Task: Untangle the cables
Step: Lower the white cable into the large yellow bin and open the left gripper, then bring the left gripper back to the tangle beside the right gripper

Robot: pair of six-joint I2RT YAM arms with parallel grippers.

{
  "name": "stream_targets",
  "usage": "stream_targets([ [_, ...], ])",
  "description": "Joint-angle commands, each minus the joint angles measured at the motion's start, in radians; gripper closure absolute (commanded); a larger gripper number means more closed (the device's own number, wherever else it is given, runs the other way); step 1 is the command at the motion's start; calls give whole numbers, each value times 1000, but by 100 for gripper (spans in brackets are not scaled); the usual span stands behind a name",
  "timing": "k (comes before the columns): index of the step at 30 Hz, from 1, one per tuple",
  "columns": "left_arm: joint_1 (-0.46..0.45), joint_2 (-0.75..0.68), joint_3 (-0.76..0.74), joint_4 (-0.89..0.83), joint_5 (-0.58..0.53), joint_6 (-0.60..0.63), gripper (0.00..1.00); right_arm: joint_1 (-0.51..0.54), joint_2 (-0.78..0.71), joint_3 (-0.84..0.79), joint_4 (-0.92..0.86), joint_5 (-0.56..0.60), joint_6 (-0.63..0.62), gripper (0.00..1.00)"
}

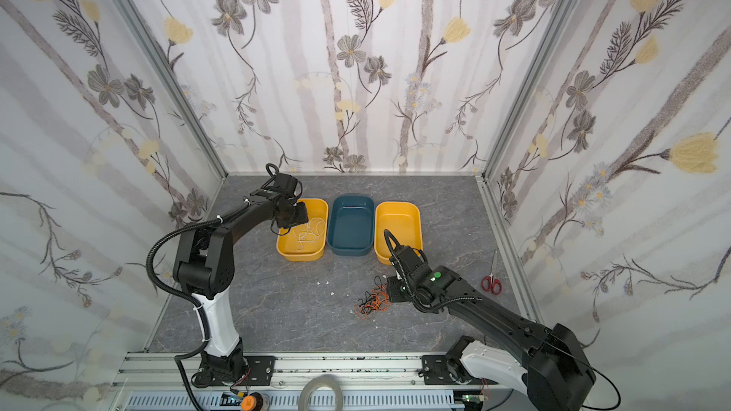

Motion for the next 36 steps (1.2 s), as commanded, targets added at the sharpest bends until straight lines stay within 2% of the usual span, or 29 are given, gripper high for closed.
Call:
stream_targets([
  [1,-1,-31,21,-45,-23,37,36,0,8,3,33,20,9,57],
  [3,-1,-55,28,-52,-10,58,30,0,13,3,40,22,14,57],
  [6,0,-95,46,-78,-9,84,27,-1,16,0,56,26,21,56],
  [11,-15,-185,49,-105,50,117,26,-9,32,3,80,13,27,55],
  [14,-57,-249,12,-98,88,121,26,-15,51,2,84,6,45,55],
  [19,-136,-356,-122,-46,117,83,27,-19,53,-29,121,-20,83,54],
  [30,-343,-548,-450,168,210,-92,26,-26,119,-80,242,-67,105,57],
  [33,-388,-581,-535,231,227,-136,25,-26,149,-85,285,-126,105,63],
  [36,-414,-623,-620,273,213,-173,25,-19,170,-97,346,-200,116,75],
])
